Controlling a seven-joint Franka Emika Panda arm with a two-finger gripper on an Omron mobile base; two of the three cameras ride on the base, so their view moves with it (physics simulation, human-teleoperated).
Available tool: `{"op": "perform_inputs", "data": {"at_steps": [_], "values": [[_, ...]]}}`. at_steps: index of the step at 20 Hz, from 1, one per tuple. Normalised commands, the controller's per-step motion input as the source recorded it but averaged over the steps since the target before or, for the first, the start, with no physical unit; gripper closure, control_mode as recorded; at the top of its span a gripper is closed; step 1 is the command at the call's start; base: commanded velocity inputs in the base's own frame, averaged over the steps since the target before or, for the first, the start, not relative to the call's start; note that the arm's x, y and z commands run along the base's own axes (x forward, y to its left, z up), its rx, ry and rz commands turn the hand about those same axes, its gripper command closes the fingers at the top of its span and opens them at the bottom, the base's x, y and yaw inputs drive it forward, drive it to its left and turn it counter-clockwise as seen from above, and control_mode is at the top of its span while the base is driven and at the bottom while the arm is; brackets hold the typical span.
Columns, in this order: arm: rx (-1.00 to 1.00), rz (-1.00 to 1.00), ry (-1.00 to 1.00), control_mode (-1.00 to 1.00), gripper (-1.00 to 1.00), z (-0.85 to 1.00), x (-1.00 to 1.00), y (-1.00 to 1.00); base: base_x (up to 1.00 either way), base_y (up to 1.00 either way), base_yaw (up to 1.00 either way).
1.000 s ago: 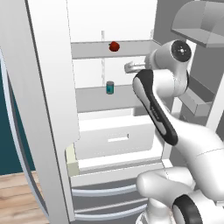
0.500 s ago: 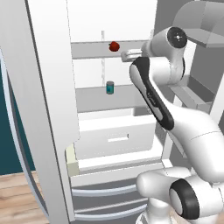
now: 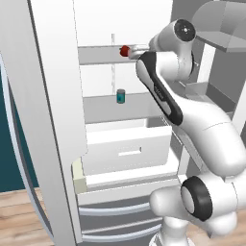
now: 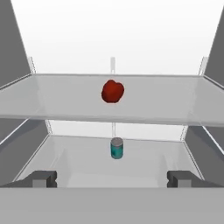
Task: Pick bell pepper from the fridge and place it on the plate on the counter.
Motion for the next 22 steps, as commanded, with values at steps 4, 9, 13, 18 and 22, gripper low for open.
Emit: {"op": "perform_inputs", "data": {"at_steps": [4,9,13,18,22], "values": [[0.0,0.0,0.0,-1.0,-1.0,0.01,0.49,0.08,0.0,0.0,0.0],[0.0,0.0,0.0,-1.0,-1.0,0.0,0.51,0.07,0.0,0.0,0.0],[0.0,0.0,0.0,-1.0,-1.0,0.0,0.51,0.04,0.0,0.0,0.0],[0.0,0.0,0.0,-1.0,-1.0,0.0,0.48,0.02,0.0,0.0,0.0],[0.0,0.0,0.02,-1.0,-1.0,0.0,0.41,0.01,0.0,0.0,0.0]]}}
